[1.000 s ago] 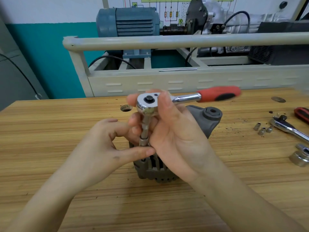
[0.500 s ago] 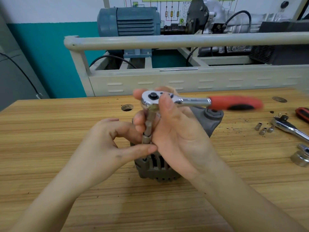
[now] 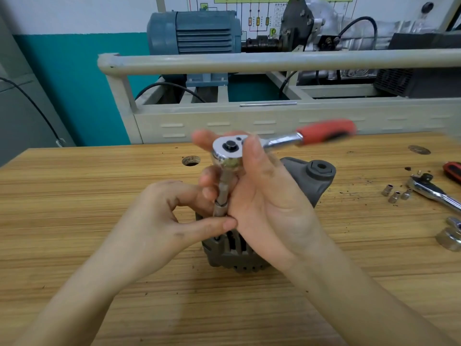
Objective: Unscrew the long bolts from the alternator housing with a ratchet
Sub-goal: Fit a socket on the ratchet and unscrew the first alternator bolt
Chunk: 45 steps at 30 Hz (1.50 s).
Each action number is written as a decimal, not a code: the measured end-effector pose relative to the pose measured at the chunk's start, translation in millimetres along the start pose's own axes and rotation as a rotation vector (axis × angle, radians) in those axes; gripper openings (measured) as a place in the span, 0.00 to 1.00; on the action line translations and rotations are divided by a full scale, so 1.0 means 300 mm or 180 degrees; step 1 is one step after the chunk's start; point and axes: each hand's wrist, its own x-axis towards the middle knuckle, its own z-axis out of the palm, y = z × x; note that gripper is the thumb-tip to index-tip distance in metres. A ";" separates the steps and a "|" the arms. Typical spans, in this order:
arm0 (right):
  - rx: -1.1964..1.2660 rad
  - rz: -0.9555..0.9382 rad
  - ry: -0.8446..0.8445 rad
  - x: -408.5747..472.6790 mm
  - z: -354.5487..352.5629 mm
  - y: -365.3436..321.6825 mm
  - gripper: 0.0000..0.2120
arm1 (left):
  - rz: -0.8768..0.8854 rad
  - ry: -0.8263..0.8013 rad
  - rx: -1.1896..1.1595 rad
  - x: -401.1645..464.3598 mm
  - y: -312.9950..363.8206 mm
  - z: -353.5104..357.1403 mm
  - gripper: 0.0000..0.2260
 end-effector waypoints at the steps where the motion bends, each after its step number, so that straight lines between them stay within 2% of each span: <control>1: 0.0039 -0.0049 0.0018 -0.002 -0.002 -0.003 0.13 | 0.0017 0.0018 -0.0034 0.001 -0.001 0.002 0.16; 3: 0.0046 -0.0106 0.0008 -0.005 -0.004 -0.004 0.12 | 0.0027 0.0033 -0.0071 0.001 0.000 0.005 0.16; 7: -0.0309 0.0129 0.0047 0.001 0.003 0.000 0.15 | 0.0008 0.0062 0.0002 -0.002 0.000 -0.001 0.15; 12: -0.0187 0.0283 0.0009 0.001 0.000 -0.002 0.19 | 0.0083 -0.0119 -0.0055 -0.002 0.000 0.000 0.08; 15: -0.0276 0.0128 -0.0096 -0.001 0.004 0.001 0.15 | 0.0141 -0.0089 -0.0054 0.000 0.000 0.002 0.12; 19: -0.0239 -0.0032 -0.0037 -0.006 0.005 -0.007 0.18 | 0.0210 0.0102 0.0164 0.000 0.000 0.007 0.13; 24: -0.0441 0.0245 0.0000 0.002 -0.001 -0.002 0.21 | 0.0144 0.0059 0.0228 -0.002 0.002 -0.007 0.15; 27: -0.0051 0.0256 0.0051 0.007 -0.009 -0.002 0.19 | 0.0143 -0.0056 0.0328 0.000 0.002 -0.013 0.13; 30: -0.0161 0.0229 0.0002 0.005 -0.011 0.002 0.18 | 0.0056 -0.0017 0.0523 -0.006 0.004 -0.014 0.15; 35: -0.0314 -0.0039 -0.0063 -0.005 0.006 0.005 0.12 | -0.0099 0.0134 0.0754 -0.015 0.002 -0.008 0.20; 39: -0.0338 -0.0076 -0.0038 -0.008 0.010 0.010 0.12 | 0.0011 0.0115 0.0692 -0.010 0.004 -0.013 0.20; 45: -0.0014 0.0230 0.0129 0.001 -0.005 0.003 0.19 | 0.0221 -0.0204 0.0371 -0.004 -0.002 -0.020 0.13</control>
